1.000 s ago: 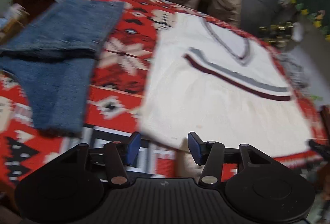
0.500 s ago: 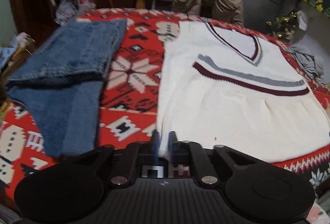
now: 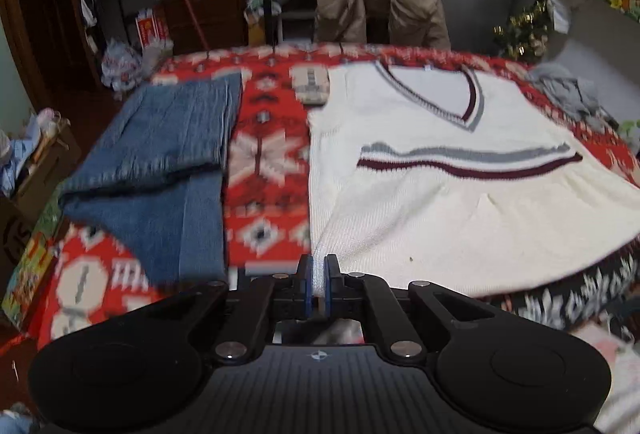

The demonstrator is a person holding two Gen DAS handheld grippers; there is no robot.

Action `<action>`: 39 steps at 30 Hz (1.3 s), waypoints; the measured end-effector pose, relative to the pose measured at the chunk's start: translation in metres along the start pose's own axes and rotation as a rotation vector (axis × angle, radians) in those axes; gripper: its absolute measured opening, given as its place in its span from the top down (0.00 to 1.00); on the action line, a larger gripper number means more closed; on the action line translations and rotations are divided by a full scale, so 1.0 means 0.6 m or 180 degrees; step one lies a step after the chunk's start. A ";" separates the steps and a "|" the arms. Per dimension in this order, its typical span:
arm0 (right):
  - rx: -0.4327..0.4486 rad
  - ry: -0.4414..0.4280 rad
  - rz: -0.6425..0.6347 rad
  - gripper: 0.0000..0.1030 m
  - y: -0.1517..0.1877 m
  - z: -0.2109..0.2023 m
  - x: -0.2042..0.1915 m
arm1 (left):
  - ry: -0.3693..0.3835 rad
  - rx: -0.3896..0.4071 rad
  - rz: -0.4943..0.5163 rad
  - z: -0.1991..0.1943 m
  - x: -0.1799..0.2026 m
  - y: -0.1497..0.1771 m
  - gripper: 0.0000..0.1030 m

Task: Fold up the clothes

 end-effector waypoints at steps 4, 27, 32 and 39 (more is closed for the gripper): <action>-0.0164 -0.0018 0.0040 0.93 0.046 -0.016 0.019 | -0.0017 -0.0207 -0.0020 0.006 -0.003 0.038 0.94; 0.0238 -0.0329 -0.0153 0.66 -0.046 0.068 -0.053 | 0.0303 -0.0114 0.0243 0.135 0.001 -0.099 0.64; 0.0063 -0.0410 -0.0228 0.65 -0.065 0.140 -0.090 | 0.0379 -0.0248 0.0361 0.178 0.001 -0.106 0.62; -0.0050 -0.0565 -0.0224 0.77 -0.070 0.177 -0.109 | 0.0669 -0.0246 0.0360 0.184 0.001 -0.111 0.81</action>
Point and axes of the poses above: each gripper's, at about its wrist camera, not at the fingertips, and z roughly the way its jaws point, x to its right, y to its underside, the point moved 5 cm from there along z, roughly the way its jaws point, and after that the axes turned 15 degrees about y, right-handed, at the moved point
